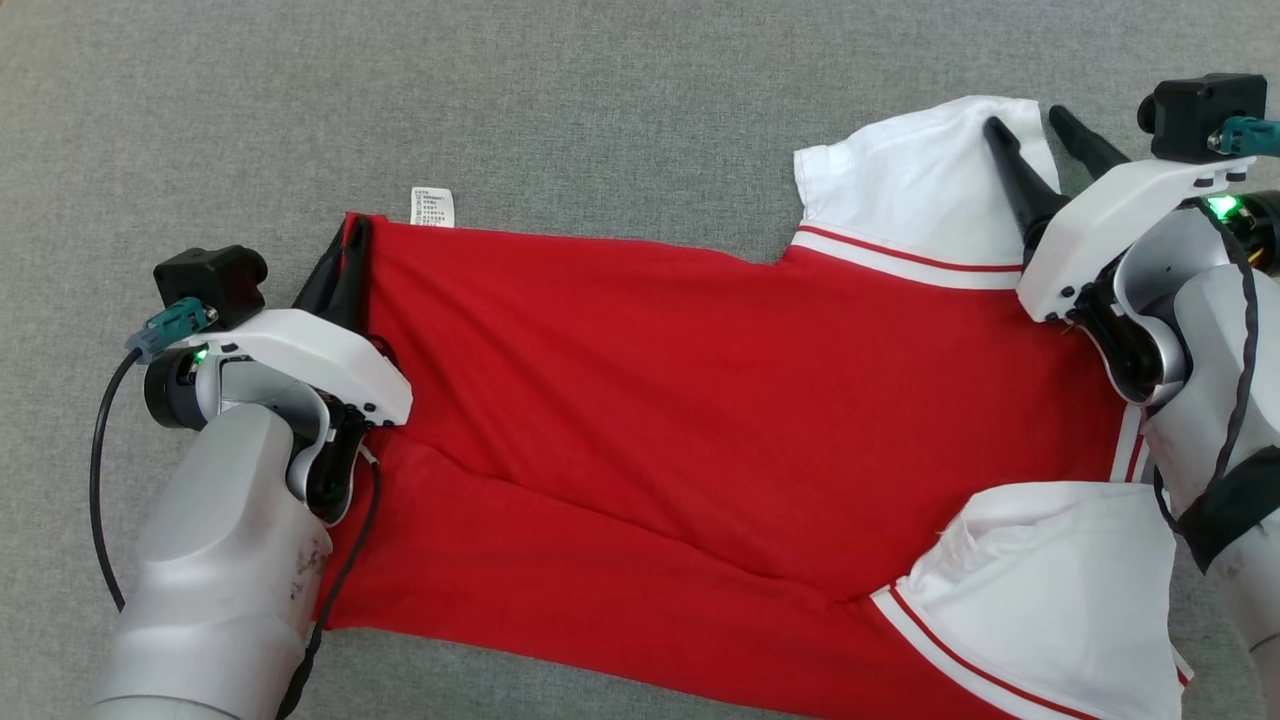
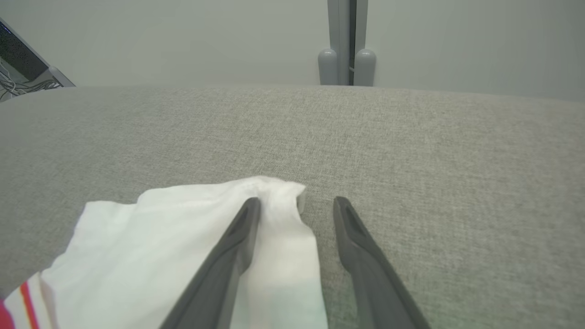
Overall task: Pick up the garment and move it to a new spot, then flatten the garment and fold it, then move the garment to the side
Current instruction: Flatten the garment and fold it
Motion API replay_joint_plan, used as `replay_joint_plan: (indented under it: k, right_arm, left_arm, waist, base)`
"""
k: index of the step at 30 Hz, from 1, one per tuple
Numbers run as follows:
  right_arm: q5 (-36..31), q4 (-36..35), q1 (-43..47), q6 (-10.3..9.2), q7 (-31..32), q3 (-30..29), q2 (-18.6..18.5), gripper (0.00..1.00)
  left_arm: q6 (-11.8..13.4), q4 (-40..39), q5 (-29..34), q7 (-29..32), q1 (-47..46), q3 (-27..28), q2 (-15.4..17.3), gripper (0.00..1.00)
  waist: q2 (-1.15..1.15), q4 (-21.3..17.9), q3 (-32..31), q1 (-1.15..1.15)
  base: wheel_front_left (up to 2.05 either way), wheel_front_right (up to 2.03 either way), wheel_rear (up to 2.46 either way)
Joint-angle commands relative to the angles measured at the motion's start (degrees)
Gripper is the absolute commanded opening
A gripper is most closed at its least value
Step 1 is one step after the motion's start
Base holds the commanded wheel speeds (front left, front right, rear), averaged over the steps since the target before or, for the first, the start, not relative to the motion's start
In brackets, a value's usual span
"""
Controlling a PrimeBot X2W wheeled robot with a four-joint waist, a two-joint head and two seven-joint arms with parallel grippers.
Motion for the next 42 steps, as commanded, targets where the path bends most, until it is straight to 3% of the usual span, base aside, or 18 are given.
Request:
replay_joint_plan:
  k: [1, 2, 11, 20, 31, 42]
  right_arm:
    - [0.46, 0.53, -0.47, -0.03, 0.17, 0.37, -0.43, 0.27]
    - [1.06, 0.87, -0.82, -0.03, -0.11, 0.81, -0.64, 0.00]
    - [3.47, -1.81, -0.77, -0.03, -9.86, 3.08, -4.04, 0.00]
    - [4.64, -9.62, 4.60, -0.03, -16.61, 3.39, -5.87, 0.00]
    - [4.30, -26.24, 25.60, -0.02, -17.11, -0.39, -4.28, 0.00]
    - [4.73, -34.30, 43.51, -0.02, -14.85, -7.23, -0.20, 0.00]
  left_arm:
    - [-0.07, 0.73, -0.19, -0.18, 0.32, -0.03, 0.41, 0.00]
    - [-0.08, 0.84, -0.47, -0.28, 0.39, -0.09, 0.41, 0.00]
    - [-0.13, -1.76, -1.36, -1.68, 0.78, 0.84, 1.72, 0.00]
    - [0.55, -7.83, -0.04, -1.95, 4.51, 1.45, 3.65, 0.00]
    - [1.26, -18.23, -4.23, 1.46, 16.27, 3.15, 5.68, 0.00]
    - [2.39, -27.58, -9.34, 4.68, 26.80, 5.84, 6.61, 0.00]
  waist:
    - [0.00, 0.00, -0.10, 0.00]
    - [0.00, 0.00, -0.21, 0.00]
    - [0.00, -0.57, -1.76, 0.00]
    - [0.00, -2.13, -4.11, 0.00]
    - [0.00, -4.59, -6.17, 0.00]
    - [0.00, -5.11, -9.06, 0.00]
  base:
    - [0.00, 0.00, 0.00]
    - [0.00, 0.00, 0.00]
    - [0.00, 0.00, 0.00]
    - [0.00, 0.00, 0.00]
    - [0.00, 0.00, 0.00]
    - [0.00, 0.00, 0.00]
